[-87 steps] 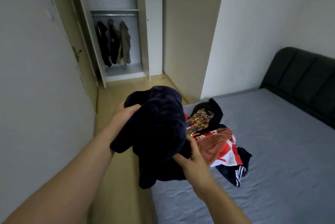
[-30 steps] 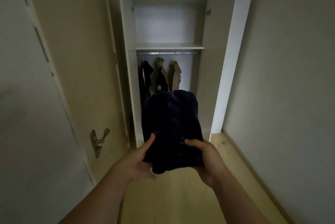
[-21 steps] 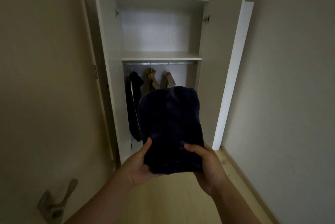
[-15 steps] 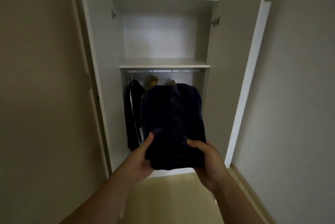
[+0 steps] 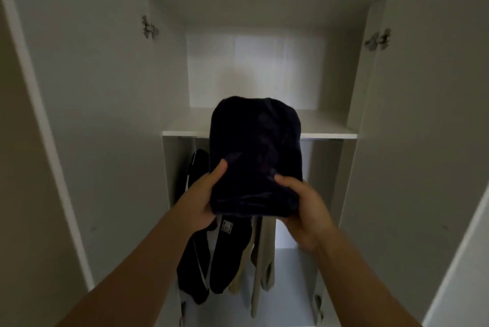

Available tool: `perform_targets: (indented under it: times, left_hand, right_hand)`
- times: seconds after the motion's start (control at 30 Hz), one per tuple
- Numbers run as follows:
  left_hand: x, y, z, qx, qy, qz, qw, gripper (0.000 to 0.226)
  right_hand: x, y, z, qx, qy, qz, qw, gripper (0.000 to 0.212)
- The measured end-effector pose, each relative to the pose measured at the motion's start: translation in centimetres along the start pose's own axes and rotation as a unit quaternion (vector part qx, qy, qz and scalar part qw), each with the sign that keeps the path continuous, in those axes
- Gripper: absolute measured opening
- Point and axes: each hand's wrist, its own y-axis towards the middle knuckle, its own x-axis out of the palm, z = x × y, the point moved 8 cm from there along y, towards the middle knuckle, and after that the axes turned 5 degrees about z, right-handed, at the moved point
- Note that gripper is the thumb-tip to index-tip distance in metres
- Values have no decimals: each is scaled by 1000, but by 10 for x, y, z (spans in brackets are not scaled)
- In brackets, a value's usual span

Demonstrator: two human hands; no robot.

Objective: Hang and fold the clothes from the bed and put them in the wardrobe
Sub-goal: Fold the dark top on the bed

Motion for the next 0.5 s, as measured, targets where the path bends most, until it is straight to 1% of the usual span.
perform_targets:
  times: [0.07,0.13,0.2,0.27,0.37,0.5]
  left_hand:
    - [-12,59,25,26,51,4,998,61]
    - [-22,116,48,40,86,14,995,73]
    - [-27,167,67,46,98,25,994,83]
    - [-28,213,87,60,101,42,992,89]
    - [-29,278,114,73,93,62,991,89]
    - [-37,354,136,67,104,60,991,77]
  right_hand:
    - [-6,58,-7,-9,-12,2,1000,57]
    - [-12,115,-14,-12,-18,8,1000,52]
    - [-15,167,-23,-12,-6,11,1000,49]
    - [-20,215,-33,-14,13,15,1000,49]
    - [-27,283,-49,-22,16,10,1000,47]
    - [-42,372,-65,-29,-17,24,999,43]
